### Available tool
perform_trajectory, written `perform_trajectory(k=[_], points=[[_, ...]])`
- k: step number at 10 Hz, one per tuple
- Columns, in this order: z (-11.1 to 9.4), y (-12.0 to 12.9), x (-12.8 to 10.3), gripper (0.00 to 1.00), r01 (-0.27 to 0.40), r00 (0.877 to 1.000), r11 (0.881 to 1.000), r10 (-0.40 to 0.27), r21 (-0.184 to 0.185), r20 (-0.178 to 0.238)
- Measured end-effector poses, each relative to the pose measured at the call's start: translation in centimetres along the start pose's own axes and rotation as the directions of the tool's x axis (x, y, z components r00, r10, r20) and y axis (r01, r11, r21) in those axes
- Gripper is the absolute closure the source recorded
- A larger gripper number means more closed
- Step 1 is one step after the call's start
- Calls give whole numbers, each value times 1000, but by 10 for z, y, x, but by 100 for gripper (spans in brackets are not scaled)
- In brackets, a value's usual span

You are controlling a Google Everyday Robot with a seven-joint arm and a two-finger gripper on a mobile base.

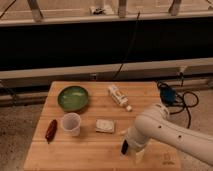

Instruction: Knock the eraser over

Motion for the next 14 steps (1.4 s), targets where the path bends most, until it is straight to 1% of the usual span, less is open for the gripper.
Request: perform_trajectory(k=[14], points=[[-2, -5, 11, 20, -14, 1000, 1000, 14, 17, 15]])
